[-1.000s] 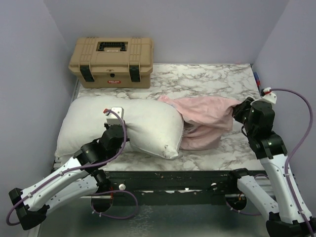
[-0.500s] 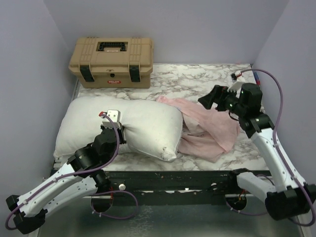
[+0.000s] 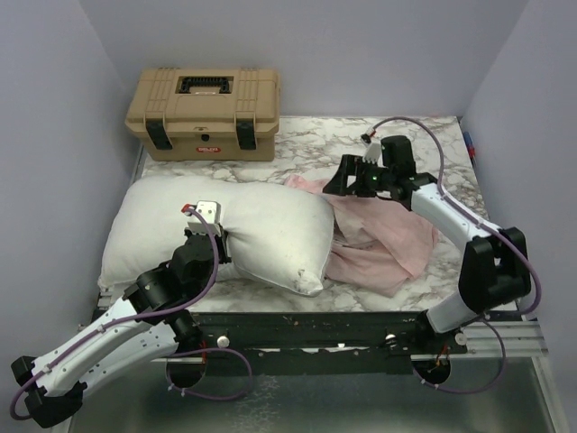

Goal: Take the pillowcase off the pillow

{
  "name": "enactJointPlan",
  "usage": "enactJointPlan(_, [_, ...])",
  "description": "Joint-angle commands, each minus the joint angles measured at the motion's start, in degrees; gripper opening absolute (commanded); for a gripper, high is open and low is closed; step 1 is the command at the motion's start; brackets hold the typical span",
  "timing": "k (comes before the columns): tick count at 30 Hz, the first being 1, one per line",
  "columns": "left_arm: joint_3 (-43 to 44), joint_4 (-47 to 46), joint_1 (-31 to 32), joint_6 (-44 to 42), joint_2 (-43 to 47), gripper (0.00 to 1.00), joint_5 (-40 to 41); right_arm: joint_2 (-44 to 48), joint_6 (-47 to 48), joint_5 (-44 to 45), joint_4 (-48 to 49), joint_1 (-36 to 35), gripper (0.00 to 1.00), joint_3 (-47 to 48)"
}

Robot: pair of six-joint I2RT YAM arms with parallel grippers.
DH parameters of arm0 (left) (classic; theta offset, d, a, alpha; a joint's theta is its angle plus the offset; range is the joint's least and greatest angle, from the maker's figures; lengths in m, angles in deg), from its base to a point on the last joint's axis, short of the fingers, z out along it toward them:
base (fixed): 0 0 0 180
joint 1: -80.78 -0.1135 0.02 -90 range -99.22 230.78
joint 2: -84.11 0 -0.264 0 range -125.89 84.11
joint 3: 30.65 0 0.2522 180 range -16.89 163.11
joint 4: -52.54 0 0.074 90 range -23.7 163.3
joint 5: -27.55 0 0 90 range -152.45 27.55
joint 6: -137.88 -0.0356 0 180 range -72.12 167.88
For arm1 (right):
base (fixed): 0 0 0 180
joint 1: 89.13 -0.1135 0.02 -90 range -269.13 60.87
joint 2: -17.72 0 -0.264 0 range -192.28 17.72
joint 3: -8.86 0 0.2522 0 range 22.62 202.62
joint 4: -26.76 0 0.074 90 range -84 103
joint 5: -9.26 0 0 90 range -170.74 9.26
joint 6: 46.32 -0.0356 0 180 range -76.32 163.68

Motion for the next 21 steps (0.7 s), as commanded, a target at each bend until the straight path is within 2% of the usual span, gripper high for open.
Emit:
enactJointPlan(1, [0.1, -4.6, -0.5, 0.0, 1.0, 0.0, 1.2, -8.0, 1.1, 2.2, -0.8, -0.2, 0.98, 3.1])
enactJointPlan(5, [0.1, -4.6, -0.6, 0.2, 1.3, 0.0, 1.4, -13.3, 1.7, 4.7, -1.9, -0.3, 0.89, 3.9])
enactJointPlan(8, [0.0, -4.5, -0.6, 0.1, 1.4, 0.0, 1.5, -15.1, 2.0, 7.9, -3.6, -0.2, 0.77, 4.8])
enactJointPlan(10, [0.1, -4.5, -0.6, 0.1, 1.4, 0.0, 1.6, -15.4, 1.9, 11.2, -5.0, -0.2, 0.61, 5.6])
enactJointPlan(13, [0.2, -4.3, -0.7, 0.2, 1.7, 0.0, 1.8, -14.5, 1.6, 16.5, -6.5, 0.4, 0.23, 6.5])
enactJointPlan(16, [0.1, -4.1, -0.7, 0.4, 2.3, 0.0, 2.2, -12.2, 0.5, 19.7, -7.5, 2.6, 0.05, 7.1])
enactJointPlan(17, [0.1, -4.1, -0.8, 0.5, 2.5, 0.0, 2.4, -11.0, 0.0, 20.7, -7.6, 3.8, 0.01, 7.2])
enactJointPlan(21, [0.0, -3.9, -0.8, 0.7, 3.4, 0.0, 2.8, -5.1, -2.4, 26.3, -8.9, 9.1, 0.0, 7.9])
